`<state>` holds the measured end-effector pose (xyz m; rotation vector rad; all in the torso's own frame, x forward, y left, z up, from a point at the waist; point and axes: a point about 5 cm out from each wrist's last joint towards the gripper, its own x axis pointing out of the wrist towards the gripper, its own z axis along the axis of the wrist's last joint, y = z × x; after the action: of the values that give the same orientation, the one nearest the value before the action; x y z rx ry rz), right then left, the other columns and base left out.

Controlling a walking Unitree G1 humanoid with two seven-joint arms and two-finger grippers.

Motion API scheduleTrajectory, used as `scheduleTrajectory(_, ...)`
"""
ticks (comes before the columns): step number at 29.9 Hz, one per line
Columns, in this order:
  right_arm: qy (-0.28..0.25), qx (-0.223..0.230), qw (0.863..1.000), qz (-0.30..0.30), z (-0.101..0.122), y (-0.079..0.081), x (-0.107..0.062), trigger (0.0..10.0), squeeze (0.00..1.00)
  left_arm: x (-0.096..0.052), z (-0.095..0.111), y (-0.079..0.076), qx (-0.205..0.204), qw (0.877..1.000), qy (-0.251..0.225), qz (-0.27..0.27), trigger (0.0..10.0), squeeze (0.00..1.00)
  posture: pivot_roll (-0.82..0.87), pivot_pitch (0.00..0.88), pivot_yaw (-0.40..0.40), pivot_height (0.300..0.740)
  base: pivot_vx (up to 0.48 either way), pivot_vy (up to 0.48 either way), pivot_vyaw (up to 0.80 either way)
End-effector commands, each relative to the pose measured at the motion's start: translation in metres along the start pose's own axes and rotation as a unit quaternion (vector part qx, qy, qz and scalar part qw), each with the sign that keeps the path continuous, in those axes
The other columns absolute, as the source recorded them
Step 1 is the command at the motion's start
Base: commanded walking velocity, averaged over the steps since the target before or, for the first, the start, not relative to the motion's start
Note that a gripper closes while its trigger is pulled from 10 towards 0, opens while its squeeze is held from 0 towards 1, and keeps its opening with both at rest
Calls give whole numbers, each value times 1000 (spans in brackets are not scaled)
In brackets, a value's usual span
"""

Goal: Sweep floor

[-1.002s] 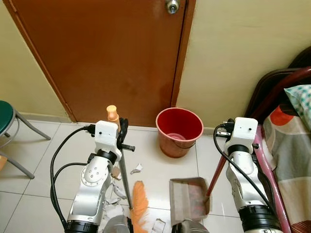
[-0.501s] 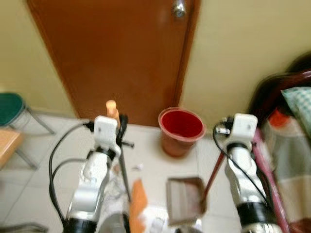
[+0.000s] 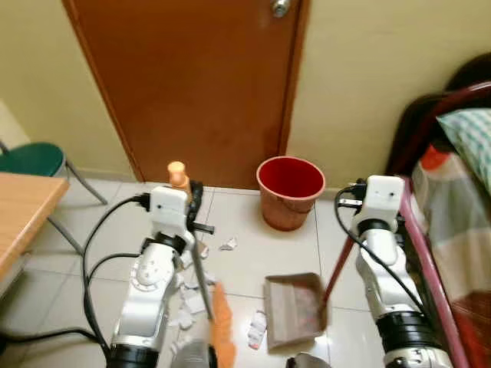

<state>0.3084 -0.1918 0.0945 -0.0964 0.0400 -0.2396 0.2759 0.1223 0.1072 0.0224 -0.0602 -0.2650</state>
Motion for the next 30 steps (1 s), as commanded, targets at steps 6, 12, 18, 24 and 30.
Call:
scheduleTrajectory(6, -43, -1, 999, -10, 24, -1, 11, 10000, 0, 2, 12, 3, 6, 1000, -14, 5, 10000, 0, -69, 76, -9, 740, 0, 0, 0)
scheduleTrajectory(12, -36, 5, 999, -15, 24, 3, 16, 10000, 0, 2, 9, -1, 0, 1000, -12, 8, 10000, 0, -63, 85, -15, 740, 0, 0, 0)
scheduleTrajectory(18, -15, 19, 1000, -20, 17, 15, 18, 10000, 0, 2, 10, -4, -3, 1000, -10, 3, 10000, 0, -37, 102, -11, 740, 0, 0, 0)
scheduleTrajectory(24, 6, 7, 999, -41, 10, 21, 19, 10000, 0, -1, 10, -4, 9, 1000, -5, -7, 10000, 0, -16, 128, -4, 740, 0, 0, 0)
scheduleTrajectory(30, 21, 8, 999, -46, 3, 30, 17, 10000, 0, -15, 5, 2, 22, 1000, 18, -9, 10000, 0, 35, 175, 2, 740, 0, 0, 0)
